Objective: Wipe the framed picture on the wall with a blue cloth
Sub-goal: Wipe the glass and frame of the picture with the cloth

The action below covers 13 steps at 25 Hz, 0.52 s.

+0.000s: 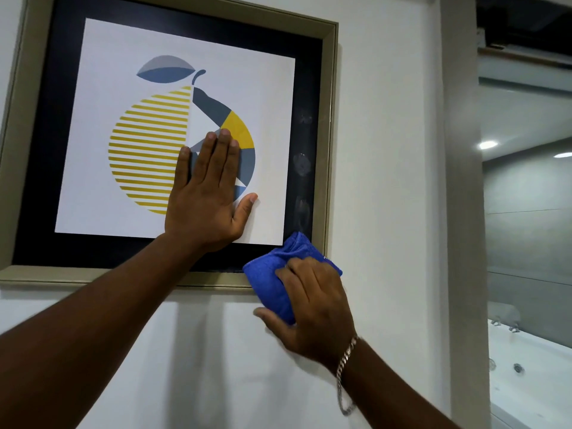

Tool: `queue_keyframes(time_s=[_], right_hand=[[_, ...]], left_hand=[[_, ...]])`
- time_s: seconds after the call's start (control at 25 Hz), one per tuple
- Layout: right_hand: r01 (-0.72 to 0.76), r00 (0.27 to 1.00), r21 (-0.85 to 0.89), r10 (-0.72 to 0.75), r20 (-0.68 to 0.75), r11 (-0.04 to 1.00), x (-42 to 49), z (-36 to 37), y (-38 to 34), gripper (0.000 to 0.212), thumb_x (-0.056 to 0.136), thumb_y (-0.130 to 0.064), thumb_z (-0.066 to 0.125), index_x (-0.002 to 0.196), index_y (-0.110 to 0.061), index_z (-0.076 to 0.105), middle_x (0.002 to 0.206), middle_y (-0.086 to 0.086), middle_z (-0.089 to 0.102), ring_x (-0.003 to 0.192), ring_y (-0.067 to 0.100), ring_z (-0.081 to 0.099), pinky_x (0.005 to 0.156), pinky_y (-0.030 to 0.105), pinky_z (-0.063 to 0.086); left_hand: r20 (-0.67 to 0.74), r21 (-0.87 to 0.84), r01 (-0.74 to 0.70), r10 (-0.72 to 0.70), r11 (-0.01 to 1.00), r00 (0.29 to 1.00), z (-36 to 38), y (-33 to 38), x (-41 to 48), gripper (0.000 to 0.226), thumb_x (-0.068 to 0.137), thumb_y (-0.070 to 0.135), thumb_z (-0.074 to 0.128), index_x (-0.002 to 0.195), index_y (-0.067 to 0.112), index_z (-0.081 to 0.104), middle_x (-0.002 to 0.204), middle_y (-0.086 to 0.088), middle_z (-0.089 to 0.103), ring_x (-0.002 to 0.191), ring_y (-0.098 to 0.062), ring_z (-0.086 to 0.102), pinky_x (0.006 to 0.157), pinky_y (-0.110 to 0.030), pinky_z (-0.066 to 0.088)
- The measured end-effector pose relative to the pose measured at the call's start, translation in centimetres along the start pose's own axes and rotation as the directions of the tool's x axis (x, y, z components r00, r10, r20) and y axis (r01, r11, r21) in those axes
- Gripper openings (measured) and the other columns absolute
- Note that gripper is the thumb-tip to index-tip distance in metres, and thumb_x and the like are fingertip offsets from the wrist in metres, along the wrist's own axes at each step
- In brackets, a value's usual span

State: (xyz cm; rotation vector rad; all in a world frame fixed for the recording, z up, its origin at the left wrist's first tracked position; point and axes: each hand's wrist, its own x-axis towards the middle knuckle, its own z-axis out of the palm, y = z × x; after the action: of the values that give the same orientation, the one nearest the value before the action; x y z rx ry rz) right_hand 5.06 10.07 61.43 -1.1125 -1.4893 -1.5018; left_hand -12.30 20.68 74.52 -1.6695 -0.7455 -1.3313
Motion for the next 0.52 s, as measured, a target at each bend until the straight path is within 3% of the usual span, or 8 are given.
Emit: queue_keyframes(time_s=[0.12,0.36,0.52], right_hand=[[-0.005,0.999,-0.069,0.008,0.042,0.998,-0.9,-0.5,0.1,0.045,0.089,-0.048,0.055,0.11,-0.01,0.067,0.109,0.01,0.073,0.103,0.028,0.067,0.093,0.04,0.053],[-0.292,0.954,0.039,0.294,-0.057,0.956,-1.0,-1.2,-2.1,0.036,0.086,-0.032,0.052,0.104,-0.005,0.069,0.106,0.011,0.073,0.104,0.029,0.068,0.094,0.044,0.053],[-0.321,0.94,0.056,0.325,-0.103,0.945,-0.5,-0.7,-2.7,0.031,0.084,-0.023,0.055,0.1,-0.001,0.071,0.104,0.013,0.075,0.103,0.031,0.069,0.098,0.039,0.047]], left_hand=[[-0.005,-0.002,-0.005,0.005,1.0,1.0,-0.1,0.1,0.1,0.081,0.092,0.06,0.019,0.153,0.01,0.001,0.165,-0.011,0.003,0.152,-0.026,0.0,0.123,-0.052,0.007],[0.004,0.002,-0.002,0.002,1.0,1.0,-0.3,0.0,0.0,0.081,0.092,0.059,0.02,0.153,0.01,0.001,0.165,-0.011,0.004,0.152,-0.025,0.001,0.123,-0.052,0.007],[0.0,0.001,-0.001,0.001,1.0,1.0,-0.2,0.0,-0.1,0.081,0.092,0.06,0.018,0.153,0.009,0.002,0.165,-0.011,0.004,0.152,-0.025,0.001,0.123,-0.051,0.006]])
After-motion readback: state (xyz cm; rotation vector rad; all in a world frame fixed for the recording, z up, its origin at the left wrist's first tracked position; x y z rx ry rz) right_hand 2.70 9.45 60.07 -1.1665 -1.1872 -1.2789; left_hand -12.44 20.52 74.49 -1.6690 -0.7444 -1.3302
